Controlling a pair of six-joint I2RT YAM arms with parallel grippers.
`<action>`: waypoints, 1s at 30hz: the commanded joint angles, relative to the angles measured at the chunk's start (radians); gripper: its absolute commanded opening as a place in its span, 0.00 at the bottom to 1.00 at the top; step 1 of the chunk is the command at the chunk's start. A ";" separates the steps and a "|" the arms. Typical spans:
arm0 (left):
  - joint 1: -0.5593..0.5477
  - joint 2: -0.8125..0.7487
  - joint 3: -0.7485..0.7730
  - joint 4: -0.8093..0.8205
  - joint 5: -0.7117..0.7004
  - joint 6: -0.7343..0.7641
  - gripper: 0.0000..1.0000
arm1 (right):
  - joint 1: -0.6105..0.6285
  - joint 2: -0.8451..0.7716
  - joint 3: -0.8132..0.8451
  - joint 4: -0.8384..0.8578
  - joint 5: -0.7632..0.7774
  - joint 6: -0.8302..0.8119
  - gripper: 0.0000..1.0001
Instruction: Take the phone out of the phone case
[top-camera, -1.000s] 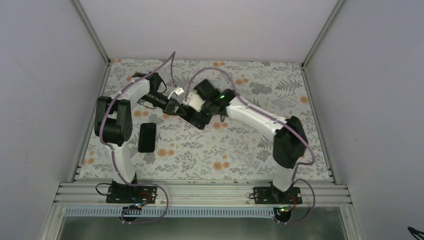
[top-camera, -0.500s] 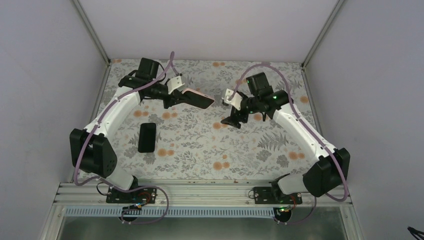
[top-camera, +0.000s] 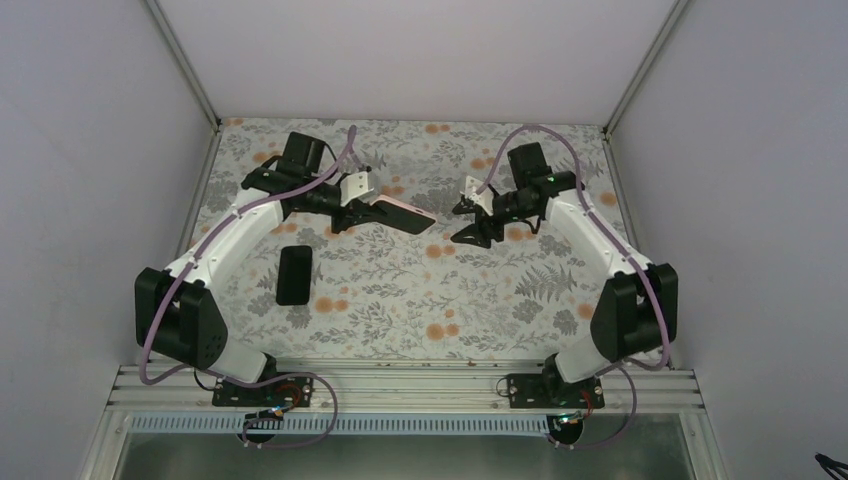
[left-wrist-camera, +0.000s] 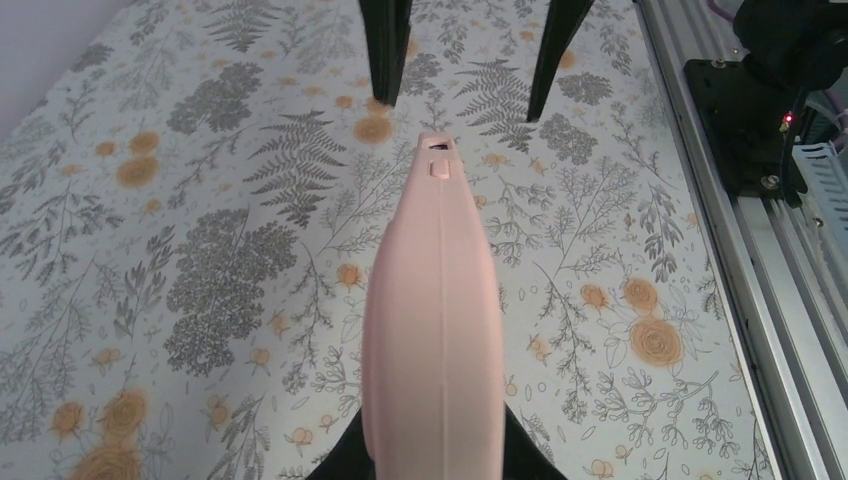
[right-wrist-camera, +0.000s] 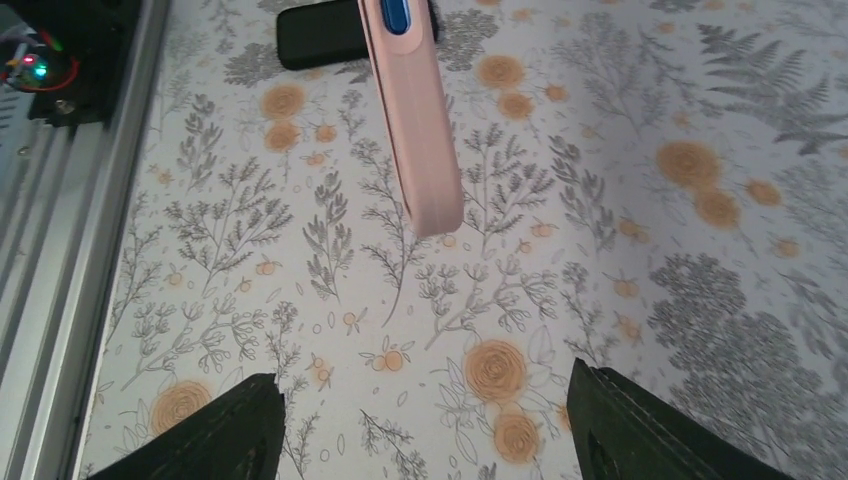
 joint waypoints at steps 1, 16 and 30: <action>-0.024 -0.017 0.027 0.029 0.068 0.031 0.02 | 0.007 0.075 0.065 -0.059 -0.116 -0.083 0.72; -0.057 0.024 0.053 -0.012 0.049 0.038 0.02 | 0.018 0.148 0.177 -0.138 -0.144 -0.128 0.67; -0.077 0.044 0.076 -0.039 0.047 0.044 0.02 | 0.030 0.202 0.174 -0.128 -0.148 -0.126 0.63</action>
